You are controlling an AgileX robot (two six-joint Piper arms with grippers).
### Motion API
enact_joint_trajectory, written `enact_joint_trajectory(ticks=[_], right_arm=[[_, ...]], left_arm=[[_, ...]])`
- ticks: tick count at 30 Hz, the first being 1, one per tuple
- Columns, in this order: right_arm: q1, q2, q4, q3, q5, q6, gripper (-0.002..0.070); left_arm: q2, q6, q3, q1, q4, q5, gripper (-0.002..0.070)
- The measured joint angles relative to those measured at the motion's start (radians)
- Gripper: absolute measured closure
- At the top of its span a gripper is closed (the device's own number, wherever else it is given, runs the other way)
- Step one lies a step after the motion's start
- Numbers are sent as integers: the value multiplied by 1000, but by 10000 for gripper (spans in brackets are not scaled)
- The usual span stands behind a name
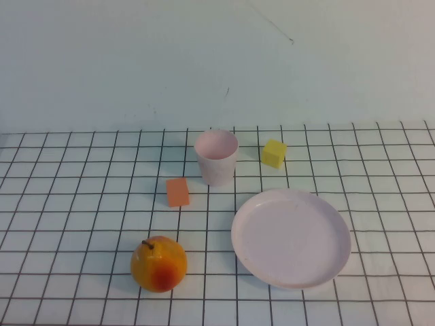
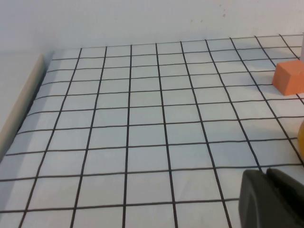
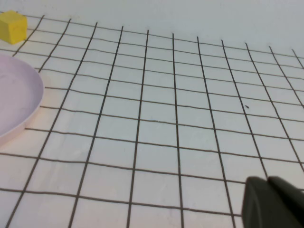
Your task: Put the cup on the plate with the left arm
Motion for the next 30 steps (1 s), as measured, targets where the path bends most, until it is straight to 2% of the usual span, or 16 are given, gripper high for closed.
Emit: enact_joint_trajectory(ticks=[8, 18, 24, 26, 30], right_arm=[[0, 0, 0, 0, 0, 0, 678], [0, 0, -1, 0, 0, 0, 678], [0, 0, -1, 0, 0, 0, 678], [0, 0, -1, 0, 0, 0, 678], [0, 0, -1, 0, 0, 0, 678]], left_arm=[[0, 2, 6, 0, 3, -79, 678], [0, -8, 6, 0, 3, -364, 678], [0, -16, 6, 0, 3, -474, 678], [0, -41, 6, 0, 3, -500, 678], [0, -182, 6, 0, 3, -536, 678]])
